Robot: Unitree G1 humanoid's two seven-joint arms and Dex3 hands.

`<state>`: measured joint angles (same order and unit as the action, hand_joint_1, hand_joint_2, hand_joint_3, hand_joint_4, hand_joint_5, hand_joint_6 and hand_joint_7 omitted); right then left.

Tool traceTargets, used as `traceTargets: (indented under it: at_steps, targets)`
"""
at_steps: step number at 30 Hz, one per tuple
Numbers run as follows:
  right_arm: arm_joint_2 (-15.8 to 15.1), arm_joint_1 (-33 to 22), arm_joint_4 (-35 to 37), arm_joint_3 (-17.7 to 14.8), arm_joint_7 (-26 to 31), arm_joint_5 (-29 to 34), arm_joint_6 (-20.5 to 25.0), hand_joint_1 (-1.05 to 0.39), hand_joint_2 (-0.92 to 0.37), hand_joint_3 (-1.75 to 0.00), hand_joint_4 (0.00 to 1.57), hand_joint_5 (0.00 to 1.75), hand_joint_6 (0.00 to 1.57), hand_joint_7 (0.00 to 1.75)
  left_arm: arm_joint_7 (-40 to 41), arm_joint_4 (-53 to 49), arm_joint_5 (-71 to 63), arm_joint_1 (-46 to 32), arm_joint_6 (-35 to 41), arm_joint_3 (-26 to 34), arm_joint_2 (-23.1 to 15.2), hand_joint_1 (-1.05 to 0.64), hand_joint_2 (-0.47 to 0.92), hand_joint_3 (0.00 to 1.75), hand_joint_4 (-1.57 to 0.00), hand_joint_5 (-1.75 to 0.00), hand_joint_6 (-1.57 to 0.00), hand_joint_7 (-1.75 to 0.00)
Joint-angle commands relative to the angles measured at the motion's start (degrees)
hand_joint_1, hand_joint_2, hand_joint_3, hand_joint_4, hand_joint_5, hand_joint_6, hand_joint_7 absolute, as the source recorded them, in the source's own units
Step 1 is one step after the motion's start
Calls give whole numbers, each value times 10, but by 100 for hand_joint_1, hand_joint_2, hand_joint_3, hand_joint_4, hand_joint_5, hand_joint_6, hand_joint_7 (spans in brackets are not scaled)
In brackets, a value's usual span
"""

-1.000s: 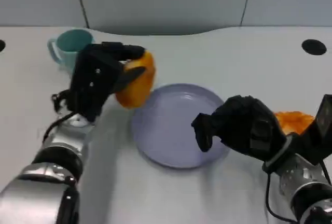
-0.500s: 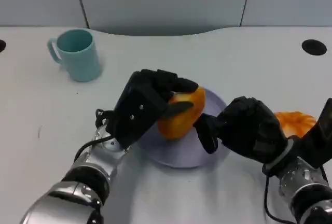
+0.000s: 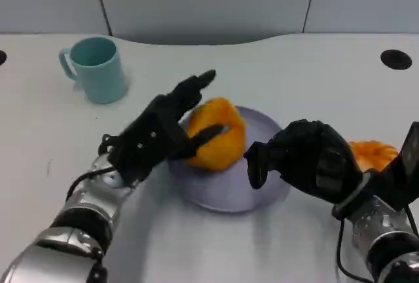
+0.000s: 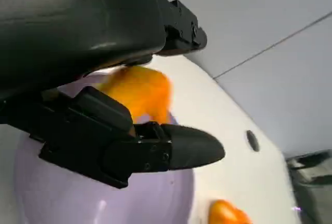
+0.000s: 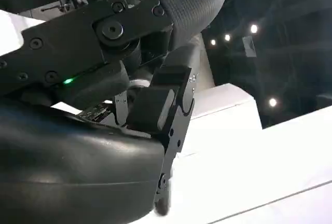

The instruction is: Grasp the bread from the table and place it into the plate.

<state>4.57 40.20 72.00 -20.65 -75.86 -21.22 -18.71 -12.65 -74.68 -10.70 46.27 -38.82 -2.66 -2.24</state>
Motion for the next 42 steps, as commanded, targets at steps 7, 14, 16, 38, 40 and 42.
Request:
traceTargets:
  at_steps: [7,14,16,38,40,42]
  targets:
    - [-1,16,-9,16,38,9,1,-44,-89,0,73,150,121,5,-310,87,235,-72,39,147,-54,-105,92,71,-13,-7,-7,-3]
    - [-8,27,-7,28,42,17,9,-46,-88,0,72,154,122,6,-474,141,345,-172,137,211,-89,-105,92,76,-22,-13,-18,-5]
    - [-12,30,-7,34,43,22,13,-50,-87,0,72,148,122,8,-519,146,375,-203,164,229,-86,-105,92,71,-27,-16,-22,-6]
    - [-24,5,12,-19,-62,-18,49,-40,-91,-2,59,175,113,5,-483,353,465,-376,518,234,-33,-105,92,48,-53,-21,-42,-3]
    - [-24,0,11,-23,-67,-20,51,-40,-91,-1,58,174,115,6,-485,367,464,-385,519,232,-32,-105,92,49,-53,-21,-40,-2]
    - [-25,-5,9,-24,-69,-16,50,-39,-92,-2,57,174,115,5,-491,371,465,-391,520,230,-33,-105,92,50,-52,-21,-40,-1]
